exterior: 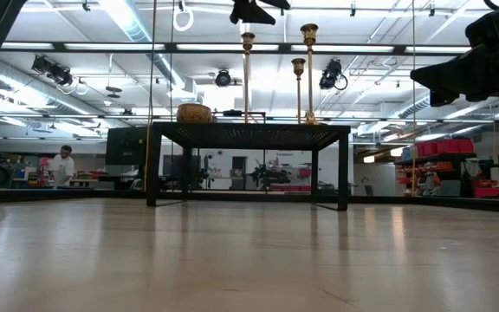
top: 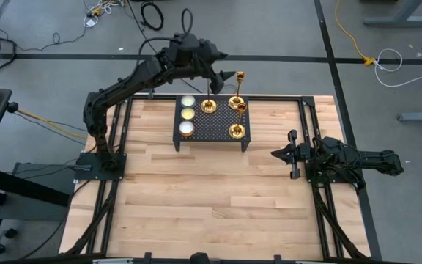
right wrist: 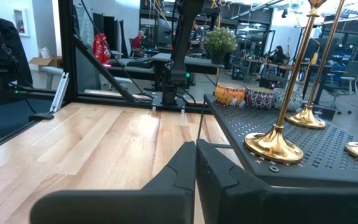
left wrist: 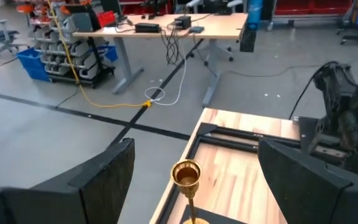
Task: Pick & Place candle stick holders
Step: Adjust the candle holders on the shelf
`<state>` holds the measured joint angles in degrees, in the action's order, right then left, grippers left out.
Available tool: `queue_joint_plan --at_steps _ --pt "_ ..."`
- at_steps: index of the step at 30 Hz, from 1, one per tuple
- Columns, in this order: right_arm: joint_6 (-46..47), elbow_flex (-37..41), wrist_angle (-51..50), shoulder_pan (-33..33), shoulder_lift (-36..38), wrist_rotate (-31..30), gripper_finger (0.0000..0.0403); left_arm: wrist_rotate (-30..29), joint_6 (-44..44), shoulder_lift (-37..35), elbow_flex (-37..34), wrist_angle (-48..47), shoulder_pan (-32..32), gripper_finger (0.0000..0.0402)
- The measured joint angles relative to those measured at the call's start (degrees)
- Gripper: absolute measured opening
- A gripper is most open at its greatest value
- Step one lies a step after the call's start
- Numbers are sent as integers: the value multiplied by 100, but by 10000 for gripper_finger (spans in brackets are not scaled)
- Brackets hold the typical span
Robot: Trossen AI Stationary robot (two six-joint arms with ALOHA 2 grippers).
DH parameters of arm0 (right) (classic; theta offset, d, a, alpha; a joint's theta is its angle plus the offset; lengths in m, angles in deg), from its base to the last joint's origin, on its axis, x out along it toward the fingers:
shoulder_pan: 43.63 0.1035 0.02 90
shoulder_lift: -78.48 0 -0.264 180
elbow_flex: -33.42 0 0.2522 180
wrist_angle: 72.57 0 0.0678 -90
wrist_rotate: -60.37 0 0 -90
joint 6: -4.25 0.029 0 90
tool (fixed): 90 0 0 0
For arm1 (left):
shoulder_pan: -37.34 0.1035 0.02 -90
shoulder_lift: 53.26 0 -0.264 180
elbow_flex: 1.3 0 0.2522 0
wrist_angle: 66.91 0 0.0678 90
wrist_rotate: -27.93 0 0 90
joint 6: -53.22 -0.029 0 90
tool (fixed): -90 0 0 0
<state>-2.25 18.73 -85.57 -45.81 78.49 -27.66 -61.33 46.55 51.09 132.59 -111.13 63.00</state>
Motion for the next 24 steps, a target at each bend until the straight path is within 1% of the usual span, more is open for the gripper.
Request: queue_joint_plan --at_steps 6,16,24 --pt "0 2 1 0 0 1 13 -284 93 1 1 56 -29 342" --pt "0 1 0 1 0 1 13 -286 199 1 1 64 -34 317" --pt "0 0 1 1 0 1 13 -329 322 62 12 134 -263 314"
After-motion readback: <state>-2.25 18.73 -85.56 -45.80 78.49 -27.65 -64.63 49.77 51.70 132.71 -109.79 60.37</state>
